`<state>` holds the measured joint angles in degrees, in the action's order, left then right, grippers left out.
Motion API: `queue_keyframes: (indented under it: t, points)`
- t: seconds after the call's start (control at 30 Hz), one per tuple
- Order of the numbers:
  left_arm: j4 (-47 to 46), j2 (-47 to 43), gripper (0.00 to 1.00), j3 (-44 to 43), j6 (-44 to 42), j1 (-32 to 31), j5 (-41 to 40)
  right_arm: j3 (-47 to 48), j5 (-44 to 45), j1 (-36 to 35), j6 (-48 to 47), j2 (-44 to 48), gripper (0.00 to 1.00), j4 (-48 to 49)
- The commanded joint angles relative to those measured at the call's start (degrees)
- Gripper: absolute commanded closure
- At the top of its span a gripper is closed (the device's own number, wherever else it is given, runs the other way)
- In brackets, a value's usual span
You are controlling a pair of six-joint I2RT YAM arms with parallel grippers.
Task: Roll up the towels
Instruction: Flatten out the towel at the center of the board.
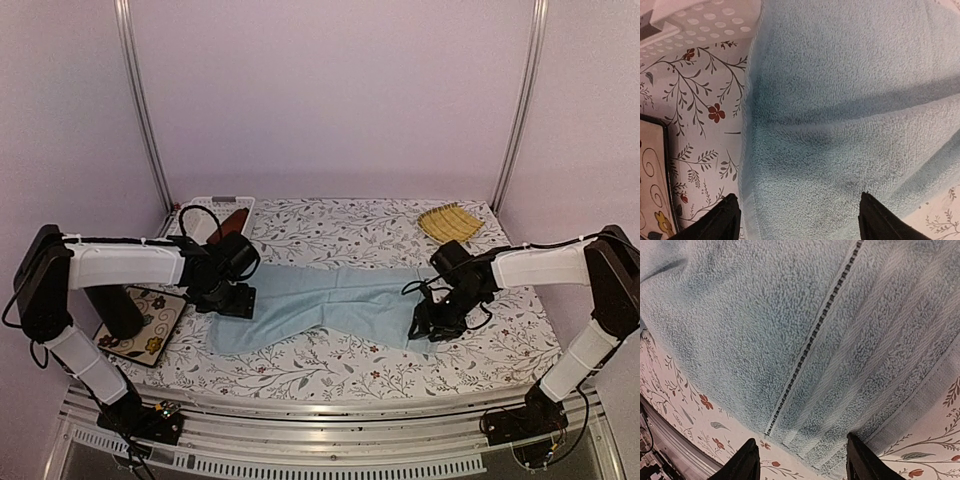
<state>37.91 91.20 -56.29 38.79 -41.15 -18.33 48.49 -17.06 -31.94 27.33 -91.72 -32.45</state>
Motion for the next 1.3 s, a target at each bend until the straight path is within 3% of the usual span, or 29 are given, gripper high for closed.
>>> queue_keyframes:
  t: [0.0,0.57,0.77,1.0,1.1,1.27]
  points:
    - [-1.44,-1.67,0.18,0.29,-2.13,1.60,0.58,-0.73,1.86,1.88,1.84,0.35,0.39,-1.29]
    - [-2.48,-4.35,0.18,1.05,-6.71,5.55,2.06,-7.60,0.36,16.26,4.59,7.84,0.35,-8.90]
    - [-2.67,-4.57,0.17,0.70,-7.28,5.81,2.93,-7.89,0.42,17.85,3.10,11.55,0.35,-12.02]
    - [-1.86,-3.10,0.13,-6.02,-8.34,6.06,4.07,9.67,4.44,17.84,0.89,13.61,0.35,-18.49]
    - [-1.88,0.83,0.04,-11.77,-10.17,6.09,5.20,15.67,4.97,17.88,-0.60,8.99,0.33,-17.45]
    - [-2.05,8.82,0.03,-20.03,-13.43,7.14,6.35,23.66,7.90,17.96,-3.19,-2.39,0.33,-13.95]
